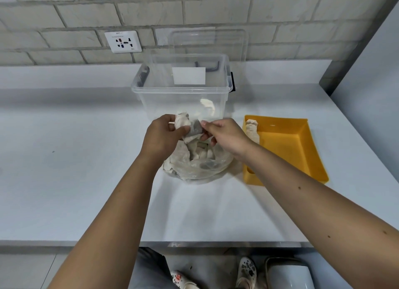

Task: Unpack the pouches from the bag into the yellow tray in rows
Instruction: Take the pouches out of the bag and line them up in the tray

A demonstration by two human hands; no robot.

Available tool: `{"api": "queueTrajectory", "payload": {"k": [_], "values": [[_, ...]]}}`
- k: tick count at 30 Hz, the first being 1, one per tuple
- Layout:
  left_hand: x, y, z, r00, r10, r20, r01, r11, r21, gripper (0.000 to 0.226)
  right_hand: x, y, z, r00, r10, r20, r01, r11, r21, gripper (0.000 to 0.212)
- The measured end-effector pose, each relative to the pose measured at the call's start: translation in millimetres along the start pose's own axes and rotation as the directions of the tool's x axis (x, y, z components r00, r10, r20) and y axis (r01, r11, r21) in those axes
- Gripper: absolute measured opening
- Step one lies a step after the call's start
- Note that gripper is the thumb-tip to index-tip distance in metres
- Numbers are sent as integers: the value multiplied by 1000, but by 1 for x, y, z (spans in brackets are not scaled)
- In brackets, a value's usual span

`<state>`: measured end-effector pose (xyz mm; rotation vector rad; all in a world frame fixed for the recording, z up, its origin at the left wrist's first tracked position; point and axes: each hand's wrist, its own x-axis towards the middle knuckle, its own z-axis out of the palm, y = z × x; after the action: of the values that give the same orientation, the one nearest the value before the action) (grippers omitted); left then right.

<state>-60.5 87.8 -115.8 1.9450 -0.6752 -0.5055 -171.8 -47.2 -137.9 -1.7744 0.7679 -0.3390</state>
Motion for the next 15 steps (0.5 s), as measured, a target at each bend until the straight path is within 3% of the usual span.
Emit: {"api": "queueTrajectory", "payload": {"k": [3, 5, 10, 15], "values": [[3, -4, -1, 999, -7, -38, 9, 999, 45, 21, 3, 11, 2, 999, -44, 29, 52, 913, -405, 34], [6, -7, 1, 999, -15, -35, 18, 998, 66, 24, 6, 18, 11, 999, -9, 45, 31, 846, -533, 32], [6, -12, -1, 999, -32, -26, 34, 998, 59, 21, 15, 24, 39, 994, 32, -105, -81, 860, -505, 22], [5, -14, -7, 999, -29, -32, 29, 1000, 0, 12, 8, 22, 28, 995, -42, -91, 8, 936, -352, 7]]}}
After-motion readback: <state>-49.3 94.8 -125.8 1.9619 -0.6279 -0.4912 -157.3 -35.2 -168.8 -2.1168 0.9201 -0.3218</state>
